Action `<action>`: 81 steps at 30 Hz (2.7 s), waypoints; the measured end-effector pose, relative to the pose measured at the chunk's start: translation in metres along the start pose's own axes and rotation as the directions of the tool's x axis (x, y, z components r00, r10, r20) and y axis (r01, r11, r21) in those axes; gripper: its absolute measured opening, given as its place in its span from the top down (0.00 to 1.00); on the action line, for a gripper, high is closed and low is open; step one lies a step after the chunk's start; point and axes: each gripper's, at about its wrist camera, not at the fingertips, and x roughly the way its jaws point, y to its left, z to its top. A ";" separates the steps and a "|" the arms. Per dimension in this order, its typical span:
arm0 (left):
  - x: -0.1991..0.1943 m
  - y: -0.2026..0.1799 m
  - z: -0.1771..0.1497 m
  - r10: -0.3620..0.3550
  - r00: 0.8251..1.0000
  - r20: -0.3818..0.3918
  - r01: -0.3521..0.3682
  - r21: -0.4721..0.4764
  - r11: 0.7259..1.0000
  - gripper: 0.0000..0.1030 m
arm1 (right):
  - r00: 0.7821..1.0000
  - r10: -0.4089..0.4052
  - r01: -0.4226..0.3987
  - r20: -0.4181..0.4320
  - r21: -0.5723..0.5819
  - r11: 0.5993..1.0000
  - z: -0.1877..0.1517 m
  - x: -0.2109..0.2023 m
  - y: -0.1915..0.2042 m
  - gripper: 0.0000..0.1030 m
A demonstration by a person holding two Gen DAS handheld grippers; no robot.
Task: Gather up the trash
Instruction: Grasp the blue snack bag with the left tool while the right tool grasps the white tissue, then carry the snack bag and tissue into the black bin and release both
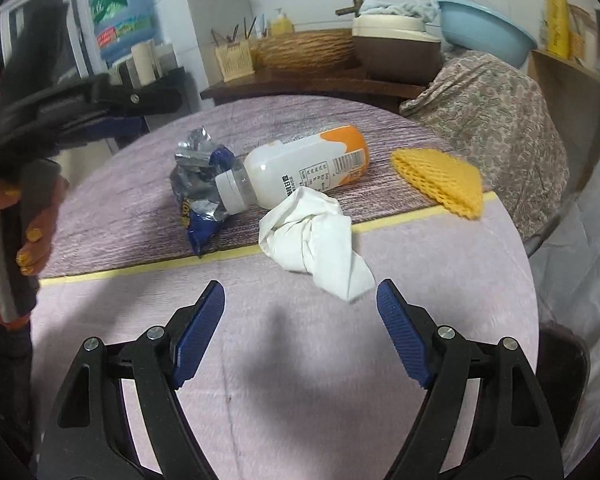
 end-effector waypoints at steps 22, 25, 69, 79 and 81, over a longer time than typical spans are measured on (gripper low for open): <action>0.050 0.037 -0.017 0.040 0.982 -0.186 -0.070 -0.153 0.986 0.38 | 0.996 -0.050 0.041 -0.076 -0.107 0.993 0.005 0.047 0.013 0.77; 0.056 0.039 -0.021 0.042 0.977 -0.209 -0.077 -0.163 0.984 0.56 | 0.998 -0.034 0.028 -0.057 -0.104 0.994 -0.001 0.035 0.017 0.77; -0.007 -0.259 -0.092 -0.346 0.914 -0.211 0.398 0.302 0.866 0.97 | 0.924 -0.374 0.314 0.083 0.394 0.864 -0.206 -0.149 -0.162 0.77; 0.052 -0.337 -0.126 -0.308 0.888 -0.341 0.412 0.295 0.862 0.98 | 0.929 -0.369 0.333 -0.036 0.517 0.788 -0.247 -0.083 -0.248 0.58; 0.063 -0.345 -0.131 -0.279 0.892 -0.356 0.393 0.306 0.867 0.97 | 0.924 -0.379 0.344 -0.048 0.532 0.773 -0.251 -0.076 -0.255 0.53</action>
